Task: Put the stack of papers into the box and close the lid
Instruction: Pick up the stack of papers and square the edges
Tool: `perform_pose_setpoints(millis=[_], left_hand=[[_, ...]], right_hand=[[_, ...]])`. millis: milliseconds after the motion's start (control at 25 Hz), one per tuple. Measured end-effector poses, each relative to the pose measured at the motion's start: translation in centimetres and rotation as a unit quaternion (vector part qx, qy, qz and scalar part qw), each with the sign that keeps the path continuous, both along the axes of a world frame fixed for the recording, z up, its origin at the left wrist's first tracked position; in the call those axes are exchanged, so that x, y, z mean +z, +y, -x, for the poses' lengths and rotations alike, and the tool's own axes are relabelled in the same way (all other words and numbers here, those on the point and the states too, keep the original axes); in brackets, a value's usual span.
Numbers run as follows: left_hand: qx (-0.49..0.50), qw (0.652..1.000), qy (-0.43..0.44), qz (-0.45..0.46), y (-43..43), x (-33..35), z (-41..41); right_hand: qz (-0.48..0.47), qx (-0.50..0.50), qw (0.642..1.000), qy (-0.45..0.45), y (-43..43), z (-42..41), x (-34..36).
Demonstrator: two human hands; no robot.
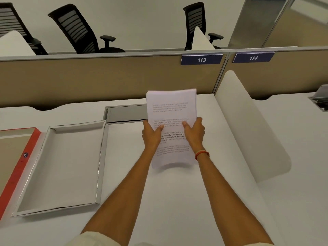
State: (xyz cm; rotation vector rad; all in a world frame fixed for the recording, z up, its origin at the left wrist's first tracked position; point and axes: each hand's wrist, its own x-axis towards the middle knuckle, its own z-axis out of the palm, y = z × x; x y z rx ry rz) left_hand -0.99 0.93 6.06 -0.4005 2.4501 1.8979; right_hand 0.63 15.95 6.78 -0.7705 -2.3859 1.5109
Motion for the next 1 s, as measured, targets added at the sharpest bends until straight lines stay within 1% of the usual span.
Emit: perform_pose_setpoints(millis=[160, 240, 320, 560, 760, 1000], left_hand=[[-0.017, 0.989, 0.105, -0.101, 0.0, 2.3, 0.3], [-0.033, 0.98, 0.137, -0.14, -0.2, 2.7, 0.0], [-0.048, 0.973, 0.153, -0.165, -0.6, 2.4, -0.2], [-0.07, 0.965, 0.14, -0.21, -1.8, 0.7, -1.2], [-0.076, 0.973, 0.129, -0.175, -2.3, -0.5, -1.4], [-0.082, 0.982, 0.11, -0.132, -2.9, -1.1, -1.2]], right_hand=[[0.091, 0.006, 0.986, 0.139, -0.1, -0.4, 2.0], [0.133, 0.009, 0.975, 0.176, 0.0, -1.1, 2.1], [0.158, 0.022, 0.968, 0.193, 0.2, -1.7, 1.6], [0.177, 0.07, 0.964, 0.187, 0.8, -3.0, 0.4], [0.183, 0.081, 0.965, 0.17, 0.8, -3.3, -0.9], [0.163, 0.092, 0.972, 0.139, 1.6, -3.2, -1.9]])
